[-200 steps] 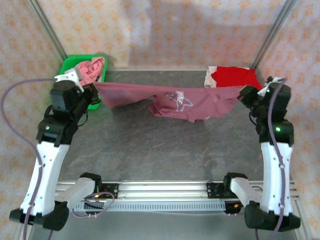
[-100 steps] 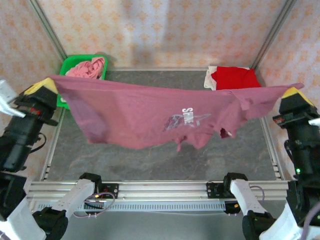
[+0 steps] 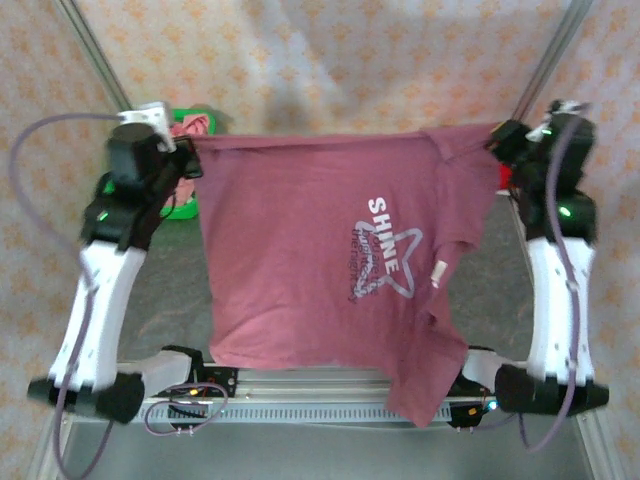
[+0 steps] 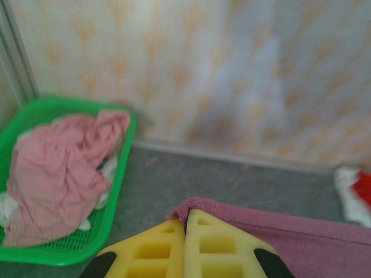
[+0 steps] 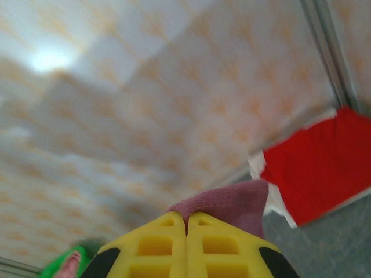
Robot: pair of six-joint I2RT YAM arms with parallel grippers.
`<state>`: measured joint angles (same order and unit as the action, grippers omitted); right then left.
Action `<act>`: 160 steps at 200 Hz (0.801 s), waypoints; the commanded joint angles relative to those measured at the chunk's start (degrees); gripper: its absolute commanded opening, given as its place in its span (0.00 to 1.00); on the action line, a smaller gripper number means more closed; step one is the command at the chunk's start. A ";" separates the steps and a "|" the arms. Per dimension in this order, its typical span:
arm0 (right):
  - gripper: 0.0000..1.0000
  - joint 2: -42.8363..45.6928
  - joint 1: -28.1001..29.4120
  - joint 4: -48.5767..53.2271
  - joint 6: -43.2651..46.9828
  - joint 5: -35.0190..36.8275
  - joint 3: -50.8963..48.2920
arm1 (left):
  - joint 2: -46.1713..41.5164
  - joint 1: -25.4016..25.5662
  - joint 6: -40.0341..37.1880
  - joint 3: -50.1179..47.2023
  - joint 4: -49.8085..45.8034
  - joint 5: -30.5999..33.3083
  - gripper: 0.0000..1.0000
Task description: Fold and stack the t-shirts
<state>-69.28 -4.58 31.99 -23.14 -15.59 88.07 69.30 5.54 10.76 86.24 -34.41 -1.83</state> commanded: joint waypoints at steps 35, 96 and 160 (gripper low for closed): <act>0.07 -31.83 6.48 -26.59 -1.40 2.41 0.58 | 26.24 -4.39 -8.38 -4.51 23.16 1.62 0.02; 0.63 -52.86 6.95 -7.71 1.12 -0.91 40.91 | 46.39 -4.32 -6.62 29.00 9.79 1.26 0.56; 0.51 -26.62 8.33 -23.02 -5.52 -4.06 -10.55 | 27.51 2.26 3.97 -10.35 16.27 0.88 0.54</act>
<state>-98.28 2.76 13.50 -26.04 -18.70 88.25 98.61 6.13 9.76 87.85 -20.21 -0.82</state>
